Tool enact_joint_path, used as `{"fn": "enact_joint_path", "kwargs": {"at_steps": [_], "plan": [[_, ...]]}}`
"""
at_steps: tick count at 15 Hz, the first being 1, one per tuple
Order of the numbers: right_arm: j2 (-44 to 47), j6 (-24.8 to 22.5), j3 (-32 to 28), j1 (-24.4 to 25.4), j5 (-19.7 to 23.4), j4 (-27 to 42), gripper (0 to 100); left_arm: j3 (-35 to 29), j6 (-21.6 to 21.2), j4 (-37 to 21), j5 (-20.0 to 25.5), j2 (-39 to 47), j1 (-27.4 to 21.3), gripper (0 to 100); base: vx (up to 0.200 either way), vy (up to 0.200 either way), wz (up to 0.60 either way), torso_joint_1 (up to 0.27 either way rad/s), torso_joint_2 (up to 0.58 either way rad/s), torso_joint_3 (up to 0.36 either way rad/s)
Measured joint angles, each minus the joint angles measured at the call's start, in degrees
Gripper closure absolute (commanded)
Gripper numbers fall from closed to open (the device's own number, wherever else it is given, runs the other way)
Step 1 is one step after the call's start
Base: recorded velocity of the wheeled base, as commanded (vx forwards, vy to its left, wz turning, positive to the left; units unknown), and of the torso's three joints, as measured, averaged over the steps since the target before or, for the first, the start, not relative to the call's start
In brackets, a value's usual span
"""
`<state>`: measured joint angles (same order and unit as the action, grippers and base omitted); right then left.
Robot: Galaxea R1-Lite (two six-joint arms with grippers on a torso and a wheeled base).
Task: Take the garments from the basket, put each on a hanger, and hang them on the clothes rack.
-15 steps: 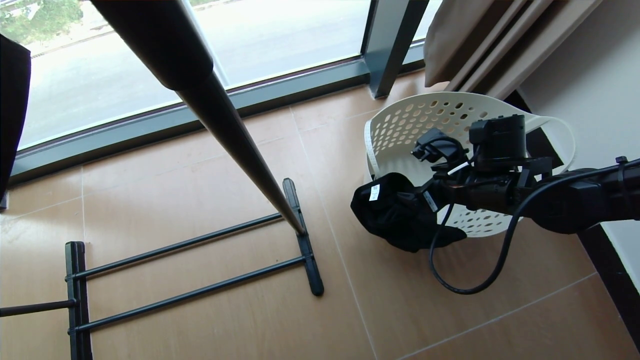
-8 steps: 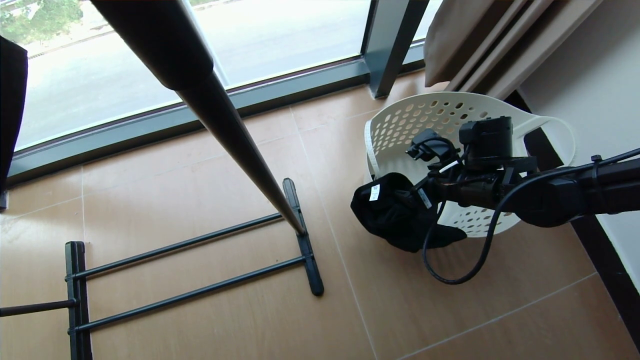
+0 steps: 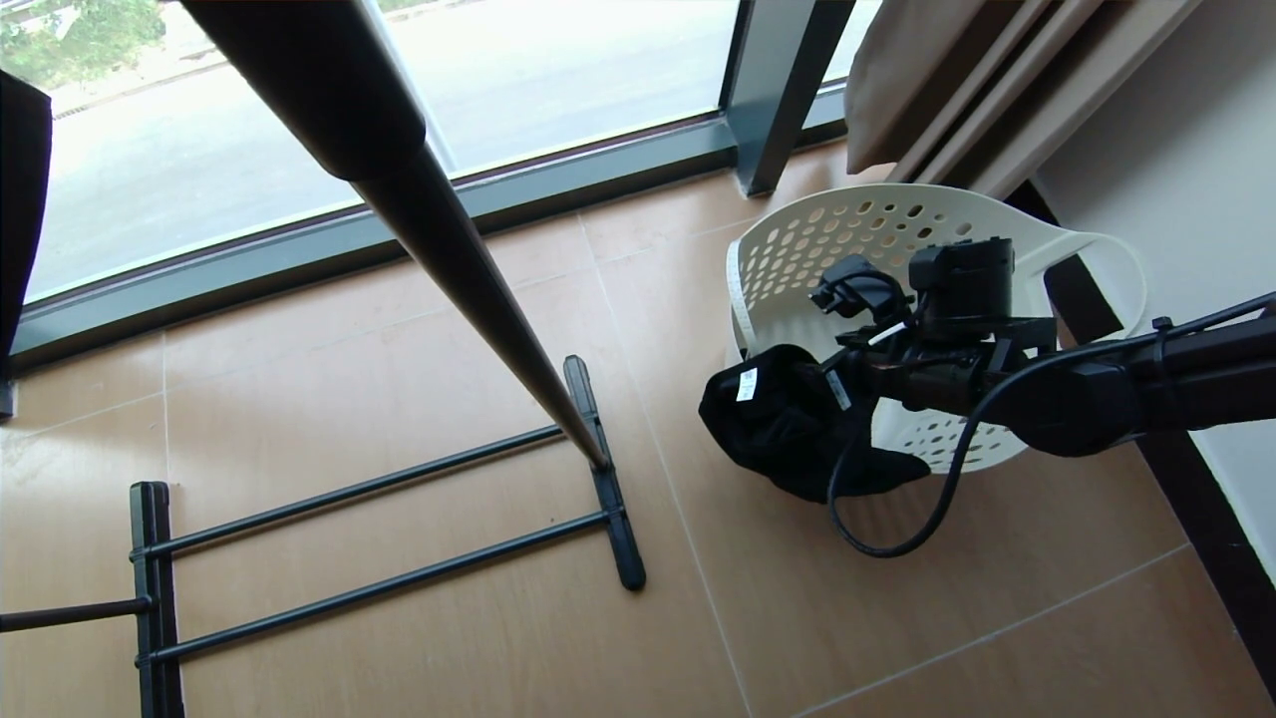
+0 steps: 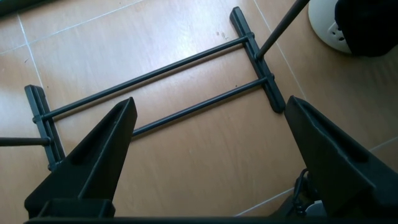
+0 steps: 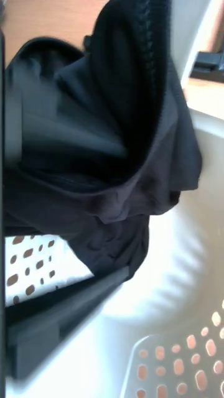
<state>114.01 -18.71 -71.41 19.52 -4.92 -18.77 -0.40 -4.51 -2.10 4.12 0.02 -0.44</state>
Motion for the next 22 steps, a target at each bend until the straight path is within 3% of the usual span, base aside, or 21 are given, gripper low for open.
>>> {"fn": "enact_joint_path", "kwargs": {"at_steps": [3,6,15,17,22], "plan": [[-1.13,0.20,5.51,0.55,0.00,-6.10,100,-0.04,0.61,0.02,-0.05,0.00,0.00,0,0.000,0.000,0.00,0.000,0.00,0.000],[-6.99,0.20,15.32,2.19,-0.02,-12.86,100,-0.04,0.55,-0.01,0.06,0.00,0.00,0,0.000,0.000,0.00,0.000,0.00,0.000],[-40.58,2.44,41.86,11.40,-1.15,-14.67,100,-0.04,-0.02,-0.04,0.15,0.00,0.00,0,0.000,0.000,0.00,0.000,0.00,0.008],[-44.76,2.32,44.68,12.75,-1.26,-14.95,100,-0.04,0.06,-0.01,0.23,0.00,-0.02,0,0.000,0.000,0.00,0.000,0.00,0.149],[-47.93,2.46,45.26,13.67,-1.01,-15.08,100,-0.04,-0.02,-0.01,0.50,0.00,0.00,0,0.000,0.000,0.00,0.001,0.00,0.200]]}}
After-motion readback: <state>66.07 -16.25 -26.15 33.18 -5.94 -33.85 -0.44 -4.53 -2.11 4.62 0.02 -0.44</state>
